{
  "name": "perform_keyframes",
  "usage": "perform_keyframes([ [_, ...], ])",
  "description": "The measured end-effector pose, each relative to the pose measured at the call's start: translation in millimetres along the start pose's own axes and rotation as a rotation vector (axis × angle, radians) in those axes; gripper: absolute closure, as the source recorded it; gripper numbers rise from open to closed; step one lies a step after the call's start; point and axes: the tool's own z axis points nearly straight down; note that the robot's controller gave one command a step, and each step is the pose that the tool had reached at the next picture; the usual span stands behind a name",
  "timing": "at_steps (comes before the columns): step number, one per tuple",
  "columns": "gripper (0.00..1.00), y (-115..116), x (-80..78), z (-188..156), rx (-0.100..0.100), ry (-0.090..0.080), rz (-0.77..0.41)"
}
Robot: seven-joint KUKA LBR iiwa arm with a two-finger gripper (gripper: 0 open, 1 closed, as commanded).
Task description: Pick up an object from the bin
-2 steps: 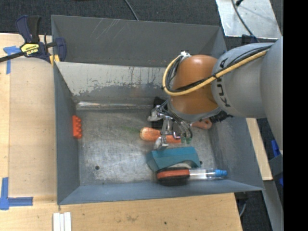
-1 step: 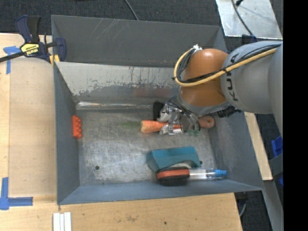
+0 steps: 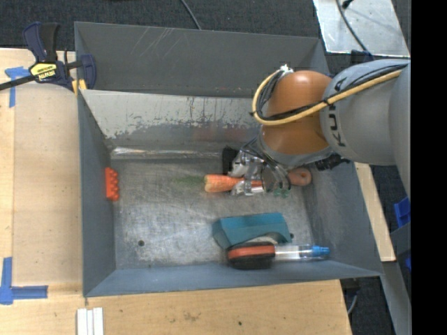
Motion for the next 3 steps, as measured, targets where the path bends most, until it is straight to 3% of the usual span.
perform_keyframes([
  [1,1.0,0.1,0.1,-0.5,0.0,0.0,-0.001],
  [2,1.0,-17.2,-21.5,-34.7,0.001,0.017,-0.033],
  [3,1.0,5.7,6.2,-116.2,0.003,0.02,-0.21],
])
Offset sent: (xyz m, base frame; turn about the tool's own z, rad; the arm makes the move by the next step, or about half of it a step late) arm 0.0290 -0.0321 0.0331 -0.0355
